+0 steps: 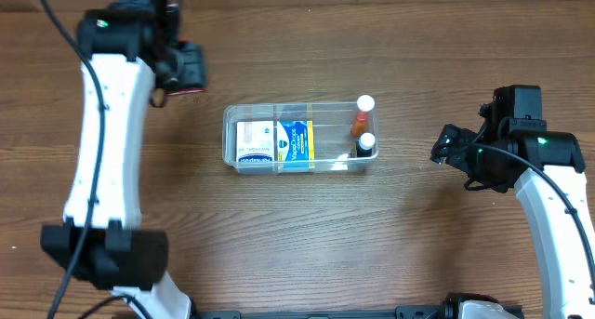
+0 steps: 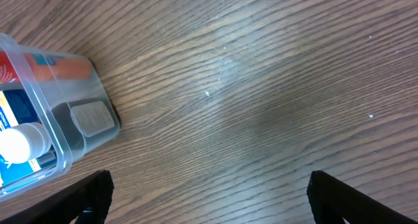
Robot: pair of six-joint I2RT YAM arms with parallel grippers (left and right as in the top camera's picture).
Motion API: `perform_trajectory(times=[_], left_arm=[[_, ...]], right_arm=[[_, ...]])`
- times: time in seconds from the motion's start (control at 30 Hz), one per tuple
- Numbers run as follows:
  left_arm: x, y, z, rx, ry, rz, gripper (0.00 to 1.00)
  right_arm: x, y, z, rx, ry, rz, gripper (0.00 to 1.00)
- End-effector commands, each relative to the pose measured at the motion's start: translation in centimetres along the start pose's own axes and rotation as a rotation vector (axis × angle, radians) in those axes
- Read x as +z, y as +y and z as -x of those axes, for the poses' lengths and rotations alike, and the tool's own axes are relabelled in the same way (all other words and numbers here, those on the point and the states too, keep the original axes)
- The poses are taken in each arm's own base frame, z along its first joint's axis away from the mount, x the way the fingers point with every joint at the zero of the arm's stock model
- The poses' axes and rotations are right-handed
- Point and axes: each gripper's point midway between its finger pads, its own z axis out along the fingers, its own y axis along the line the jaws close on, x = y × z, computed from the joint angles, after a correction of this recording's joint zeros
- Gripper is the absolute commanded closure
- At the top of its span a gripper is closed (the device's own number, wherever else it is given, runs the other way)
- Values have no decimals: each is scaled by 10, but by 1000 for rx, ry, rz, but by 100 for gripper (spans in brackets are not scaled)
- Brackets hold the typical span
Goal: Pack container
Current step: 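Lower the red box into the container beside the bottles and release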
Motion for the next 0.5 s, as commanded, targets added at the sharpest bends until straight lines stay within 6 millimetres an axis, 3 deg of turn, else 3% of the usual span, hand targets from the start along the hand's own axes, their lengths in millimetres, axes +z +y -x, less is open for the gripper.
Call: perform_trajectory(times=[0.0,0.07,0.2,0.47], left_arm=[[-15,-69,-19,76,-9,-79,31],[-15,-109,-36,114,9,-115,31],[-3,-167,-62,122,50,-158,30],[77,-229,-113,119,281,-183,32]], right_arm=[[-2,2,3,-9,-8,11,2],[-2,2,3,-9,-8,11,2],[-2,2,3,-9,-8,12,2],[-2,3,3,-9,-5,18,2]])
